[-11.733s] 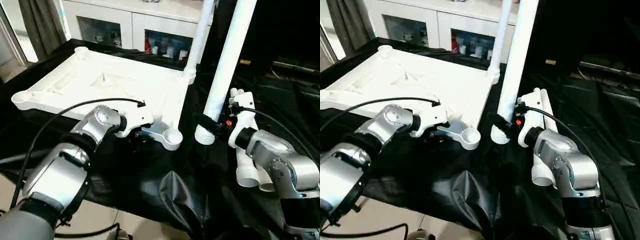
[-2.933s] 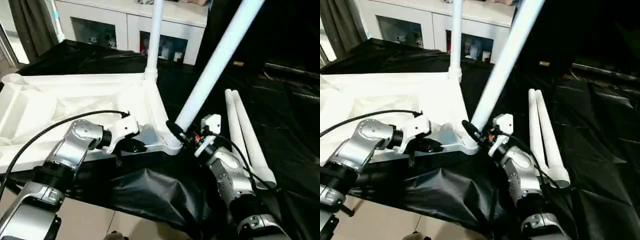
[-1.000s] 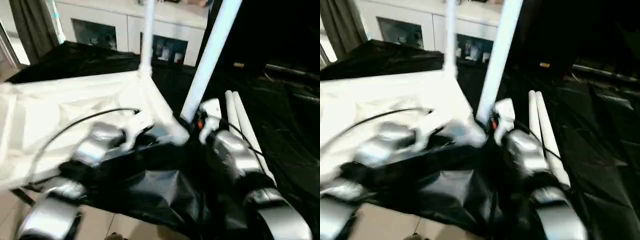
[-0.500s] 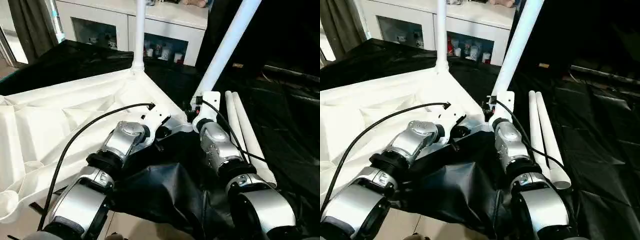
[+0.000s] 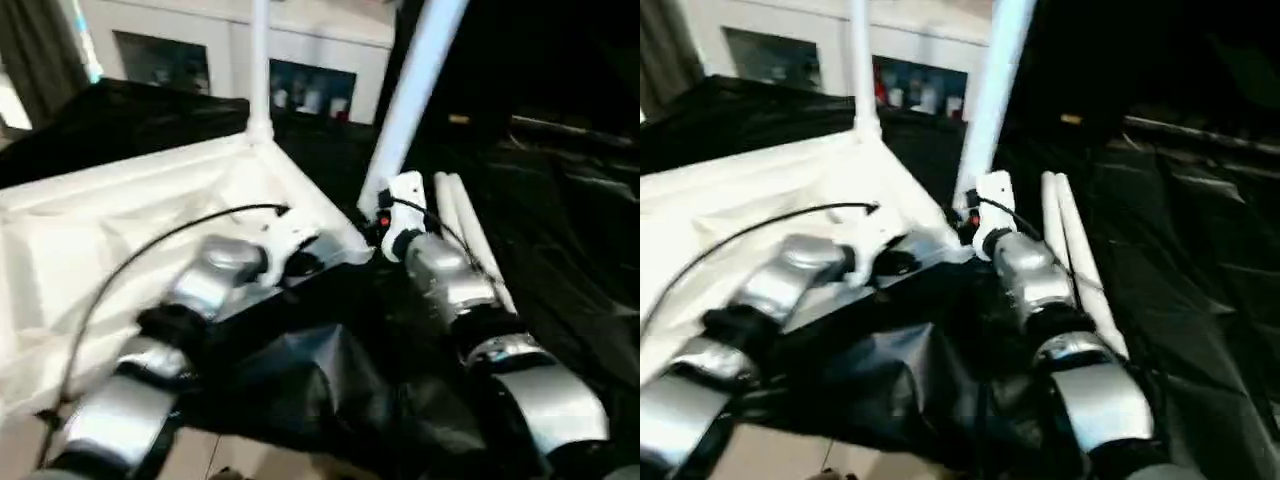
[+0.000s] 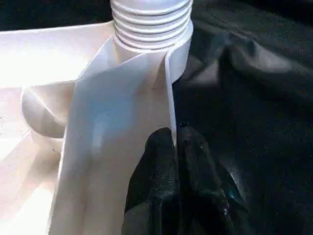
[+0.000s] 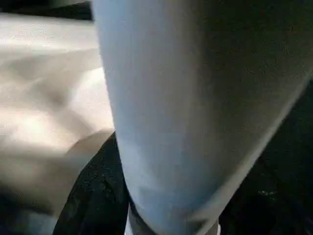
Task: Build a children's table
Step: Insert table leg to table base
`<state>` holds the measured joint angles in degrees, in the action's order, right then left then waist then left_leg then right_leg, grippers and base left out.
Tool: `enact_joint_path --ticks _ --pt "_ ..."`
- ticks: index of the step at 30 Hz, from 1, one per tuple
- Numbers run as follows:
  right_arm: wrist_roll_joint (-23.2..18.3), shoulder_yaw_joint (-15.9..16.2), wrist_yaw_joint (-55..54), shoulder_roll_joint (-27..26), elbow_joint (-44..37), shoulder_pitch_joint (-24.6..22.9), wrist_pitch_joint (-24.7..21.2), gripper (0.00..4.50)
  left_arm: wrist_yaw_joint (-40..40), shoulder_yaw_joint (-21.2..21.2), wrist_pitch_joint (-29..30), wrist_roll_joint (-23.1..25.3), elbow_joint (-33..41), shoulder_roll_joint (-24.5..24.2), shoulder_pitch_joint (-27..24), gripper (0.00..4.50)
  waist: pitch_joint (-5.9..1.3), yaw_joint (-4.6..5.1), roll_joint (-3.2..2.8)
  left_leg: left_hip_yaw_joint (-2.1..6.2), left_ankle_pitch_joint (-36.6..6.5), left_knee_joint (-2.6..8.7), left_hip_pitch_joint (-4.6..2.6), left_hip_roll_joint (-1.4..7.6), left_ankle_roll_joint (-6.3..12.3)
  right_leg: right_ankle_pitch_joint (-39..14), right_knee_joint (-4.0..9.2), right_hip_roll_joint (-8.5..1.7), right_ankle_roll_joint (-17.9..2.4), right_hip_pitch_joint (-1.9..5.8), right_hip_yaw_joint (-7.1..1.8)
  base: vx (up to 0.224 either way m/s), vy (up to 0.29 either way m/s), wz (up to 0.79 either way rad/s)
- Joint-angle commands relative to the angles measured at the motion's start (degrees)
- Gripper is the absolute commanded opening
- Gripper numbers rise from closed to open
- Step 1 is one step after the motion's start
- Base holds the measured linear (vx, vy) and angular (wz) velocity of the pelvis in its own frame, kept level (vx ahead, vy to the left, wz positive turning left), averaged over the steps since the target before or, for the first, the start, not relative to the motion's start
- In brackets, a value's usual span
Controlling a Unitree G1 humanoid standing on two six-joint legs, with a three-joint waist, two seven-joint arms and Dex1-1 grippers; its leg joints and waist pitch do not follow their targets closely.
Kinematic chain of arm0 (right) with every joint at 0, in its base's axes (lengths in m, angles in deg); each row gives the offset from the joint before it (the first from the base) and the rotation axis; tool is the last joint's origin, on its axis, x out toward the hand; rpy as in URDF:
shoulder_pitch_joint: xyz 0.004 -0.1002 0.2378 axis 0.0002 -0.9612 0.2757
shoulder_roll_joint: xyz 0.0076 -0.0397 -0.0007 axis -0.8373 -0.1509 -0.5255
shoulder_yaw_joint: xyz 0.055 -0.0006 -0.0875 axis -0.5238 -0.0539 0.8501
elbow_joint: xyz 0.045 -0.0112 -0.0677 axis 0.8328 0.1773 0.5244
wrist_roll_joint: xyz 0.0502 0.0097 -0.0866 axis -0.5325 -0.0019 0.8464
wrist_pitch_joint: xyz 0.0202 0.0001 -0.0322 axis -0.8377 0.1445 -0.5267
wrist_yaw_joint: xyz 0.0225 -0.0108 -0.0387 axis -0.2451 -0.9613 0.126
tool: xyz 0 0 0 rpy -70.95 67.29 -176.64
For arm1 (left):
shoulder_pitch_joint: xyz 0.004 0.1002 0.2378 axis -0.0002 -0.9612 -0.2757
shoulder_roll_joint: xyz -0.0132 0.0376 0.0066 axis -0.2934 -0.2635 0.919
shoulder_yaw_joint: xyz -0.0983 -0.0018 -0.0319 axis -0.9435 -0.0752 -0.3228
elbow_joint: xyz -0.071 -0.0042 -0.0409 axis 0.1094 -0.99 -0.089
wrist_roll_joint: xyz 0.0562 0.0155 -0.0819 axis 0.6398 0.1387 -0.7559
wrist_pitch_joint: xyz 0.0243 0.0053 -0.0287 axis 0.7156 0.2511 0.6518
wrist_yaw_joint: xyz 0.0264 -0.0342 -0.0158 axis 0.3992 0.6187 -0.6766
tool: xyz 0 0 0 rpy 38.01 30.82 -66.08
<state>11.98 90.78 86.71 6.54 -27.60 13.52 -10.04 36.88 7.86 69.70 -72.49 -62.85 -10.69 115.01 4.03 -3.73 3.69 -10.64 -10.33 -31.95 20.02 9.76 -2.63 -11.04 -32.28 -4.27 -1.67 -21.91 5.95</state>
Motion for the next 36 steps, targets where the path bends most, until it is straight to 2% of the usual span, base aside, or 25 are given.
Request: enact_joint_path --ticks 1,2,3,4,5,6,7,8,10,13,16,17,19,21,25,27,28,29,31,33,35,36 --pt "2.8 6.4 13.5 0.7 3.8 -5.9 -7.0 1.89 8.8 2.4 -4.3 -1.7 5.0 -1.3 -0.6 0.00 -2.49 -0.15 -0.99 2.16 -19.1 4.83 -0.05 4.87 0.68 -17.3 3.78 -6.51 -10.1 1.55 -4.62 0.063 -0.026 0.00" --pt "3.1 7.7 18.8 2.2 2.6 -6.8 -7.3 1.89 11.6 2.5 -5.0 -2.5 6.3 -2.5 -1.4 0.00 -2.43 -0.17 -0.90 2.02 -18.5 4.76 -0.07 4.89 1.28 -16.8 3.66 -6.34 -10.7 1.62 -4.64 0.070 -0.033 0.00" --pt "3.1 7.9 19.5 2.4 2.4 -7.0 -7.3 1.89 11.9 2.6 -5.1 -2.6 6.5 -2.7 -1.5 0.00 -2.56 -0.39 -0.92 1.90 -18.0 4.51 -0.31 4.86 1.42 -16.2 3.57 -6.44 -10.8 1.48 -4.72 0.094 -0.045 0.09" --pt "3.8 9.6 26.7 4.7 0.7 -8.6 -7.2 1.89 15.3 2.7 -5.9 -3.5 8.4 -4.3 -2.5 0.00 -2.78 -0.64 -0.79 1.47 -15.9 4.12 -0.91 4.84 1.95 -12.9 3.15 -6.24 -12.3 1.31 -4.85 0.094 -0.045 0.09" --pt "4.1 10.5 29.4 5.8 0.1 -9.3 -7.2 1.89 16.5 2.8 -6.0 -3.7 9.2 -5.0 -2.9 0.00 -3.02 -0.86 -0.80 1.16 -11.7 3.90 -0.60 4.98 2.76 -6.3 2.10 -5.91 -14.1 2.00 -4.69 0.116 -0.046 0.11" --pt "4.2 11.3 32.3 6.9 -0.8 -9.9 -7.5 1.89 17.9 3.0 -5.8 -4.1 10.4 -5.9 -3.4 0.00 -3.04 -0.90 -0.73 1.04 -9.5 3.80 -0.22 4.86 3.35 -3.0 1.52 -5.63 -14.8 2.29 -4.56 0.076 -0.032 0.00" --pt "4.1 11.9 34.6 7.8 -1.5 -10.5 -7.9 1.89 19.4 3.2 -5.6 -4.6 11.5 -6.8 -4.0 0.00 -3.33 -1.16 -0.71 1.02 -6.0 3.59 -0.19 5.01 4.58 1.8 0.88 -5.63 -15.6 2.55 -4.35 0.076 -0.032 0.00" --pt "3.8 12.2 36.9 8.6 -2.3 -11.0 -8.3 1.89 21.4 3.4 -5.5 -5.4 13.0 -7.8 -4.6 0.00 -3.39 -1.41 -0.55 0.81 -3.6 3.15 -0.35 4.89 5.84 5.4 0.43 -5.57 -16.5 2.49 -4.34 0.057 -0.021 -0.01" --pt "3.3 12.5 39.4 9.5 -3.3 -11.6 -8.9 1.89 23.2 3.5 -5.1 -6.1 14.3 -8.8 -5.2 0.00 -3.22 -1.61 -0.47 0.76 -2.3 2.90 -0.24 4.72 7.06 7.0 0.21 -5.71 -17.1 2.54 -4.44 0.070 -0.017 0.02" --pt "3.0 13.1 42.2 10.4 -5.0 -12.5 -9.4 1.89 24.6 3.5 -4.8 -6.5 15.1 -9.8 -5.5 0.00 -3.27 -1.70 -0.70 0.93 -3.3 2.97 -0.57 4.95 6.38 3.2 0.29 -5.69 -17.0 2.58 -4.32 0.017 -0.005 0.01" --pt "3.1 13.8 44.7 11.0 -7.4 -13.8 -9.6 1.89 25.8 3.3 -5.1 -6.4 15.3 -10.4 -5.6 0.00 -2.97 -1.83 -0.72 0.98 -6.9 3.35 -0.85 5.03 4.28 -3.0 1.00 -5.66 -15.9 2.53 -4.43 0.000 0.000 0.00" --pt "3.3 13.7 44.9 11.0 -8.1 -14.2 -9.4 1.89 26.0 3.2 -5.2 -6.3 15.4 -10.5 -5.7 0.00 -2.77 -1.83 -0.91 1.05 -9.1 3.61 -0.98 5.12 3.13 -6.1 1.34 -5.74 -15.5 2.37 -4.50 0.000 0.000 0.00" --pt "2.8 13.1 44.6 10.7 -9.4 -14.7 -10.2 1.89 25.7 3.3 -5.0 -6.4 15.7 -10.7 -5.7 0.00 -2.62 -1.91 -0.87 1.15 -11.6 3.90 -1.17 5.13 1.70 -11.0 1.87 -5.80 -14.2 2.36 -4.63 0.000 0.000 0.00" --pt "2.5 12.3 42.9 10.0 -9.7 -14.8 -10.1 1.89 24.5 3.3 -5.0 -5.9 15.3 -10.5 -5.5 0.00 -2.65 -1.85 -0.88 1.23 -12.6 4.02 -1.25 5.15 0.81 -13.1 2.01 -5.82 -13.6 2.22 -4.72 0.000 0.000 0.00" --pt "3.0 10.4 35.7 8.3 -8.1 -14.2 -7.7 1.89 20.6 2.9 -5.4 -4.1 13.0 -9.5 -4.4 0.00 -2.56 -1.64 -0.76 1.32 -12.8 4.08 -1.06 4.92 0.32 -14.4 2.23 -5.86 -12.9 2.18 -4.85 0.000 0.000 0.00" --pt "3.3 8.2 28.6 7.0 -6.1 -13.3 -6.3 1.89 18.8 2.3 -5.0 -3.8 11.8 -8.7 -3.9 0.00 -2.26 -1.44 -0.78 1.49 -14.8 4.24 -1.28 4.85 -0.22 -19.5 2.88 -6.11 -11.7 1.82 -4.94 0.000 0.000 0.00" --pt "3.1 7.1 25.4 6.3 -5.2 -12.9 -6.3 1.89 18.2 2.1 -4.7 -3.8 11.6 -8.4 -3.7 0.00 -2.12 -1.34 -0.77 1.58 -16.5 4.22 -1.50 4.72 -0.65 -23.9 3.42 -6.29 -10.7 1.59 -5.03 0.000 0.000 0.00" --pt "2.9 5.9 21.6 5.6 -4.4 -12.4 -6.8 1.89 17.4 1.9 -4.3 -3.8 11.3 -8.0 -3.5 0.00 -2.02 -1.03 -0.68 1.97 -17.1 4.49 -1.29 4.70 -1.40 -27.4 3.53 -6.28 -9.5 1.70 -4.93 0.000 0.000 0.00" --pt "2.4 3.9 15.6 4.6 -3.0 -11.5 -8.1 1.89 15.9 1.4 -3.0 -3.9 10.8 -7.2 -3.0 0.00 -2.10 -0.73 -0.73 2.43 -18.1 4.76 -0.94 4.83 -2.17 -30.1 3.64 -6.39 -8.0 1.91 -4.71 0.000 0.000 0.00" --pt "1.3 1.8 9.1 3.1 -1.2 -10.4 -9.8 1.89 13.1 1.0 -1.0 -3.3 9.9 -6.0 -2.1 0.00 -2.23 -0.47 -0.87 2.52 -19.0 4.84 -1.21 4.92 -2.68 -29.4 3.70 -6.27 -7.8 1.65 -4.72 0.000 0.000 0.00" --pt "0.0 -0.5 1.2 1.3 0.8 -9.1 -11.6 1.89 8.9 1.0 1.0 -1.7 8.4 -4.3 -0.9 0.00 -2.38 -0.22 -0.83 2.28 -18.8 4.74 -1.56 4.86 -3.16 -25.9 3.53 -6.10 -8.9 1.40 -4.90 0.000 0.000 0.00" --pt "-0.7 -1.6 -2.8 0.3 1.8 -8.4 -12.3 1.89 6.1 1.0 2.4 -0.8 7.7 -3.2 -0.3 0.00 -2.48 -0.26 -1.02 2.26 -18.2 4.67 -1.56 4.82 -3.15 -24.2 3.38 -6.12 -9.4 1.41 -4.95 0.000 0.000 0.00"
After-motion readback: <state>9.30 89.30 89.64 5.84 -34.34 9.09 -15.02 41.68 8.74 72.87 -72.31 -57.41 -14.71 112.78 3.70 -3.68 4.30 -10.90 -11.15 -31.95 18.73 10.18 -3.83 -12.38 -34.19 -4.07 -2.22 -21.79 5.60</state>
